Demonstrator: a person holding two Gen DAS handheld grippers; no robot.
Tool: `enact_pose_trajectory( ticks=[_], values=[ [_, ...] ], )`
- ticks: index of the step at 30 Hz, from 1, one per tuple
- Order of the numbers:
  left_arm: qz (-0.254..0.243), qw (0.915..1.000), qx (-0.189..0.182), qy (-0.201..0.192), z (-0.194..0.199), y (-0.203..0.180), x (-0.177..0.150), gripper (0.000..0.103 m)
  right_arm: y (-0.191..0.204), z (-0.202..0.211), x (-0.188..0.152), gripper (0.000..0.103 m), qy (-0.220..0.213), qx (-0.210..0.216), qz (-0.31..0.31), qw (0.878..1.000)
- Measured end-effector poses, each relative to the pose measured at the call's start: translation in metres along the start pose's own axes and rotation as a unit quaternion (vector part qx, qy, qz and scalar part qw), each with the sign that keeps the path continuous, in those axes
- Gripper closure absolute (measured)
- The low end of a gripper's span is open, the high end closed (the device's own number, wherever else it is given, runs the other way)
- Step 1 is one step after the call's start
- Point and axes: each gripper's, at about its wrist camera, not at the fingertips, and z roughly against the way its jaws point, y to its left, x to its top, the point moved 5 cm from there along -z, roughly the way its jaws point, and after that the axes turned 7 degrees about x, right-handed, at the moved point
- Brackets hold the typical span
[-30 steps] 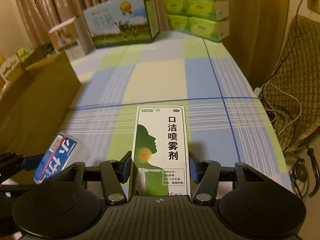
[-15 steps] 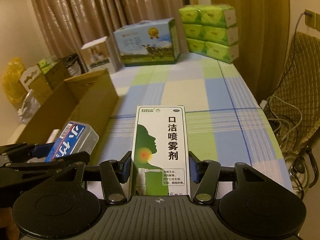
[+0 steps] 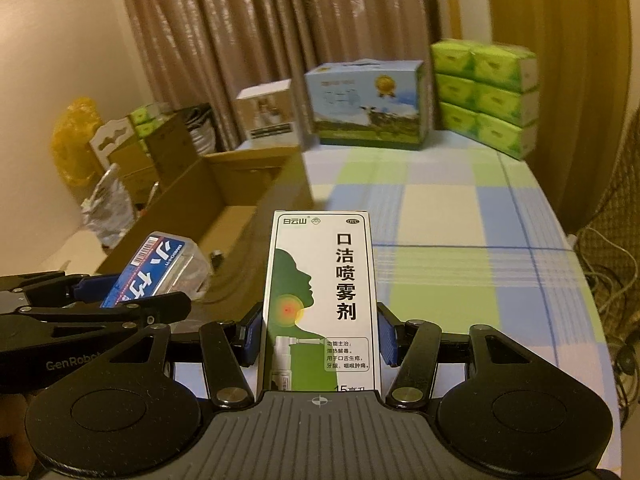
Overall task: Organize objects
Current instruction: 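Lift both boxes and carry them over the cardboard box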
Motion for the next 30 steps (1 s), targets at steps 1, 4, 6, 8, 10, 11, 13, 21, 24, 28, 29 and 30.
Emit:
enact_pose_trajectory(
  ticks=[1, 4, 6, 8, 10, 11, 13, 21, 24, 28, 29, 30],
  values=[
    [0.003, 1.0, 0.003, 0.0, 0.003, 0.005, -0.001, 0.052, 0.004, -0.002, 0.0, 0.051, 0.0, 0.002, 0.003, 1.0],
    [0.008, 0.9999, 0.01, -0.001, 0.009, 0.017, -0.003, 0.052, 0.017, -0.006, 0.0, 0.051, 0.003, 0.01, 0.012, 1.0],
    [0.014, 0.9998, 0.014, -0.001, 0.012, 0.025, -0.005, 0.052, 0.025, -0.009, -0.001, 0.051, 0.006, 0.015, 0.017, 1.0],
    [0.019, 0.9997, 0.017, -0.001, 0.016, 0.033, -0.007, 0.052, 0.032, -0.012, -0.001, 0.051, 0.008, 0.019, 0.023, 1.0],
    [0.024, 0.9995, 0.022, -0.001, 0.018, 0.041, -0.009, 0.052, 0.039, -0.015, -0.002, 0.051, 0.011, 0.024, 0.028, 0.999],
    [0.028, 0.9993, 0.023, 0.0, 0.019, 0.045, -0.011, 0.052, 0.042, -0.016, -0.002, 0.051, 0.012, 0.026, 0.03, 0.999],
    [0.032, 0.9991, 0.027, 0.001, 0.021, 0.052, -0.013, 0.052, 0.049, -0.018, -0.002, 0.051, 0.013, 0.029, 0.035, 0.999],
    [0.043, 0.9984, 0.036, 0.001, 0.026, 0.074, -0.017, 0.052, 0.069, -0.031, -0.002, 0.051, 0.021, 0.041, 0.05, 0.998],
    [0.045, 0.9982, 0.039, 0.003, 0.026, 0.082, -0.018, 0.052, 0.077, -0.036, -0.001, 0.051, 0.024, 0.046, 0.055, 0.997],
    [0.046, 0.9979, 0.044, 0.004, 0.025, 0.093, -0.017, 0.052, 0.085, -0.045, 0.003, 0.051, 0.027, 0.052, 0.059, 0.997],
    [0.046, 0.9979, 0.046, 0.004, 0.024, 0.095, -0.017, 0.051, 0.088, -0.047, 0.004, 0.051, 0.027, 0.053, 0.06, 0.996],
    [0.047, 0.9978, 0.048, 0.003, 0.024, 0.099, -0.017, 0.052, 0.09, -0.049, 0.006, 0.051, 0.027, 0.054, 0.061, 0.996]
  ],
)
